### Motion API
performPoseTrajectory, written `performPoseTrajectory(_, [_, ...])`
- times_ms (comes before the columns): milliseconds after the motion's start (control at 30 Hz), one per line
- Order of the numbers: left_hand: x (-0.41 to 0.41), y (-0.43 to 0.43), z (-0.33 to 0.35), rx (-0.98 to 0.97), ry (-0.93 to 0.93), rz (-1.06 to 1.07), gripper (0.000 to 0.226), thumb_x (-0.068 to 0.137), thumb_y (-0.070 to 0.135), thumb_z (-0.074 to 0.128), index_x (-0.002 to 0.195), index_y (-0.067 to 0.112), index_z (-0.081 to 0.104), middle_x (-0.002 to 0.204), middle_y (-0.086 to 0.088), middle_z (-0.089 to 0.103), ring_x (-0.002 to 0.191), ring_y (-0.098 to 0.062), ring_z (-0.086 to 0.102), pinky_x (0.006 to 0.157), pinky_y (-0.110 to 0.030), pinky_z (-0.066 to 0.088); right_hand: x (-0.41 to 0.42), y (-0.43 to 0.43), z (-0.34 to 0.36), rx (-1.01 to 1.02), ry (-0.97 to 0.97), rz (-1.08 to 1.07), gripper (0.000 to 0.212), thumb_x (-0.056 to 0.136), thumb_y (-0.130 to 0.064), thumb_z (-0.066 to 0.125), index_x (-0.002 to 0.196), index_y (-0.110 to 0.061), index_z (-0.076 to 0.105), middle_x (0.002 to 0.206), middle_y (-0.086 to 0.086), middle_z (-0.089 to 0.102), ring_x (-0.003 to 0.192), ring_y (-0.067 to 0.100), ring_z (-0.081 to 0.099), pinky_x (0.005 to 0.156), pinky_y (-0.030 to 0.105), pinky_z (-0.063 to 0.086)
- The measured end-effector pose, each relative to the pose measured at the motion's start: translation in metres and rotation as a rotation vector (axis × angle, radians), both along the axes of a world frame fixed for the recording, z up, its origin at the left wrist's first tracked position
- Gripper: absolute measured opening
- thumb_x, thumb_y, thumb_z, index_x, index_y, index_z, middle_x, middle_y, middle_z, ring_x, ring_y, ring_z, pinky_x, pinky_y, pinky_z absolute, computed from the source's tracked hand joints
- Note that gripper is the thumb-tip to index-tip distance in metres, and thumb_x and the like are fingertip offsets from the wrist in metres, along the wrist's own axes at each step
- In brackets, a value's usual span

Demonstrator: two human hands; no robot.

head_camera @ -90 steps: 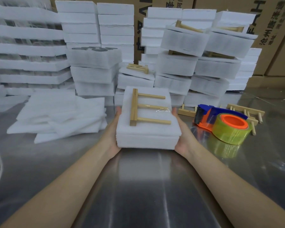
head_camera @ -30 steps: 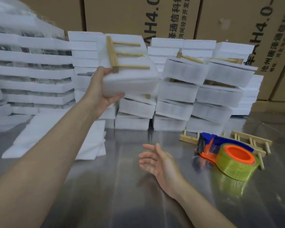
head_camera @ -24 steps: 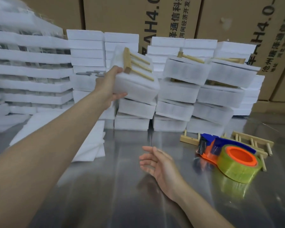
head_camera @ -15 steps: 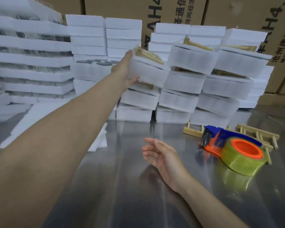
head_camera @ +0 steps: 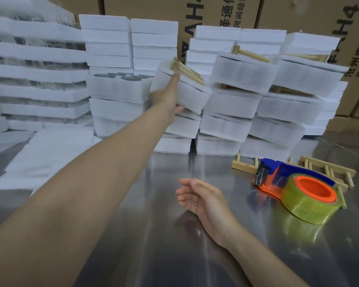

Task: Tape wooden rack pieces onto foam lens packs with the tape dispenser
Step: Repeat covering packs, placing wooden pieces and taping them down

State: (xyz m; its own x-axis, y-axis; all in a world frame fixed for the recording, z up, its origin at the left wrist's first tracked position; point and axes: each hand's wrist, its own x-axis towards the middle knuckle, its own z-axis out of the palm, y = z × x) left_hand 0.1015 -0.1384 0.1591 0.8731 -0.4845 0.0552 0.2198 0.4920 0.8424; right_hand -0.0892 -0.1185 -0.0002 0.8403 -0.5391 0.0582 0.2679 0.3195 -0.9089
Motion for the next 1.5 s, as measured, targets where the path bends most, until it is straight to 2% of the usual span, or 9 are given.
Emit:
performPoseTrajectory(233, [0.023, 0.000, 0.000, -0.002, 0.131, -0.214, 0.045, 0.093, 0.035, 0.061, 0.128, 0.010, 0.047, 0.124, -0.012, 0.059, 0.107, -0.030, 0.061, 0.080, -0.047, 0.056, 0.001, 0.003, -0.001, -0.067, 0.041, -0.024, 0.026, 0.099, -0.008, 0.045, 0.095, -0.001, 0.069, 0.077, 0.012, 0.070, 0.069, 0.016, 0.067, 0.064, 0.023, 0.054])
performPoseTrajectory(433, [0.026, 0.001, -0.042, 0.765, -0.375, 0.026, 0.043, 0.094, 0.042, 0.056, 0.084, 0.000, 0.059, 0.063, -0.010, 0.065, 0.058, -0.023, 0.062, 0.058, -0.031, 0.058, 0.000, 0.002, 0.000, -0.092, 0.054, -0.016, 0.025, 0.099, -0.008, 0.046, 0.098, 0.000, 0.069, 0.079, 0.013, 0.070, 0.071, 0.017, 0.067, 0.066, 0.023, 0.054])
performPoseTrajectory(533, [0.028, 0.012, -0.059, 1.113, -0.914, 0.245, 0.021, 0.091, 0.020, 0.055, 0.100, 0.003, 0.061, 0.096, -0.012, 0.067, 0.088, -0.030, 0.064, 0.073, -0.034, 0.052, 0.001, 0.003, -0.001, -0.083, 0.048, -0.014, 0.025, 0.099, -0.007, 0.045, 0.097, 0.000, 0.069, 0.078, 0.013, 0.070, 0.071, 0.017, 0.067, 0.065, 0.023, 0.054])
performPoseTrajectory(667, [0.037, 0.036, -0.051, 0.956, -1.511, 0.812, 0.052, 0.080, -0.001, 0.047, 0.131, 0.009, 0.049, 0.130, -0.013, 0.049, 0.119, -0.033, 0.047, 0.090, -0.039, 0.038, 0.001, 0.003, -0.002, -0.089, 0.048, -0.014, 0.025, 0.099, -0.006, 0.045, 0.095, 0.000, 0.069, 0.076, 0.012, 0.070, 0.070, 0.016, 0.067, 0.064, 0.023, 0.054])
performPoseTrajectory(800, [0.068, 0.066, -0.030, 1.187, -1.480, 0.823, 0.067, 0.091, 0.017, 0.056, 0.148, 0.004, 0.024, 0.155, -0.021, 0.020, 0.145, -0.038, 0.013, 0.119, -0.049, 0.000, 0.002, 0.002, -0.001, -0.095, 0.056, -0.012, 0.026, 0.100, -0.006, 0.044, 0.094, -0.001, 0.069, 0.077, 0.011, 0.070, 0.070, 0.016, 0.067, 0.064, 0.023, 0.054])
performPoseTrajectory(900, [0.083, 0.075, -0.013, 1.378, -1.476, 0.632, 0.072, 0.089, 0.040, 0.063, 0.143, 0.004, 0.031, 0.144, -0.023, 0.035, 0.137, -0.038, 0.027, 0.117, -0.052, 0.009, 0.002, 0.002, -0.002, -0.100, 0.056, -0.013, 0.026, 0.100, -0.006, 0.044, 0.096, -0.001, 0.068, 0.077, 0.011, 0.070, 0.070, 0.015, 0.068, 0.064, 0.023, 0.054])
performPoseTrajectory(1033, [0.095, 0.086, 0.002, 1.179, -1.474, 0.424, 0.068, 0.082, 0.016, 0.074, 0.139, 0.003, 0.039, 0.134, -0.025, 0.040, 0.129, -0.039, 0.030, 0.109, -0.038, 0.022, 0.001, 0.002, -0.002, -0.101, 0.063, -0.008, 0.026, 0.100, -0.006, 0.043, 0.096, -0.002, 0.068, 0.076, 0.009, 0.071, 0.068, 0.014, 0.068, 0.065, 0.023, 0.055])
performPoseTrajectory(1233, [0.066, 0.114, -0.003, 0.631, -1.226, 0.679, 0.050, 0.083, 0.006, 0.064, 0.130, 0.002, 0.047, 0.126, -0.017, 0.044, 0.132, -0.034, 0.032, 0.117, -0.033, 0.014, 0.002, -0.001, -0.001, -0.080, 0.061, 0.012, 0.026, 0.101, -0.006, 0.042, 0.096, -0.002, 0.067, 0.076, 0.009, 0.070, 0.068, 0.014, 0.068, 0.065, 0.023, 0.055])
performPoseTrajectory(1500, [-0.054, 0.154, -0.058, 0.401, -1.697, 1.158, 0.032, 0.085, 0.007, 0.068, 0.117, 0.001, 0.065, 0.094, -0.017, 0.062, 0.101, -0.025, 0.045, 0.102, -0.044, 0.026, -0.001, -0.003, 0.007, 0.053, -0.008, -0.002, 0.033, 0.102, -0.027, 0.039, 0.103, -0.006, 0.064, 0.079, 0.008, 0.070, 0.069, 0.016, 0.067, 0.065, 0.026, 0.056])
